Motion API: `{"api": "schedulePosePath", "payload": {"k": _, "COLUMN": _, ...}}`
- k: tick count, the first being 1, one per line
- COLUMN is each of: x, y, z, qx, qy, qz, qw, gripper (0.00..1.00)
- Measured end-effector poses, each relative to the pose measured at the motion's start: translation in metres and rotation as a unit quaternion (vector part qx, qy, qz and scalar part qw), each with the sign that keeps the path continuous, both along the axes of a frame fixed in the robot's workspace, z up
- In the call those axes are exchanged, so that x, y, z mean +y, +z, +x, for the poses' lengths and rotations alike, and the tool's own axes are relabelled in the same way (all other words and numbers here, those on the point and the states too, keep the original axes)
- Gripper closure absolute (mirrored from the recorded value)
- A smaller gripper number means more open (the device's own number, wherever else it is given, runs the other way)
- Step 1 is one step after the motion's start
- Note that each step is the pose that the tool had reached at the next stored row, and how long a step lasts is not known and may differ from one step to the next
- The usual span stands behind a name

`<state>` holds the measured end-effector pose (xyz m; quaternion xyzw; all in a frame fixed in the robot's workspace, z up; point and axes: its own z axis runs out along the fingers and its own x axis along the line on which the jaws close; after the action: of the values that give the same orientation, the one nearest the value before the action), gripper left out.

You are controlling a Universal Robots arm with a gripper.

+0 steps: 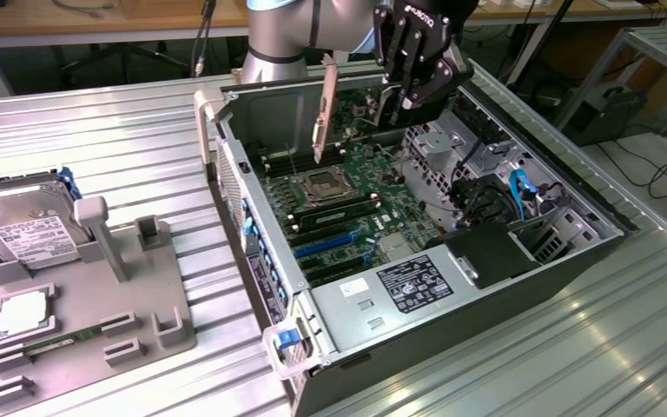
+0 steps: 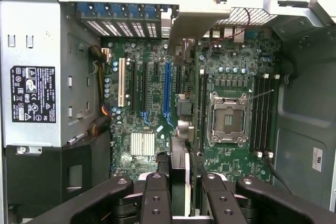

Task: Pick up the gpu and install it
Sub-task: 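Insert the gpu into the slot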

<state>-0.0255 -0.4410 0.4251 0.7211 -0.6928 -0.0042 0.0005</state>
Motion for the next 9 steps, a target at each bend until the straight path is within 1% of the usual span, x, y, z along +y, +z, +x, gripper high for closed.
{"api": "schedulePosePath", "payload": {"k": 9, "x": 0.0000, "y": -0.0016, "z": -0.0001, "qx": -0.0001, "qy": 0.000, "qz": 0.0001, "qw": 1.0000, "gripper": 0.73}}
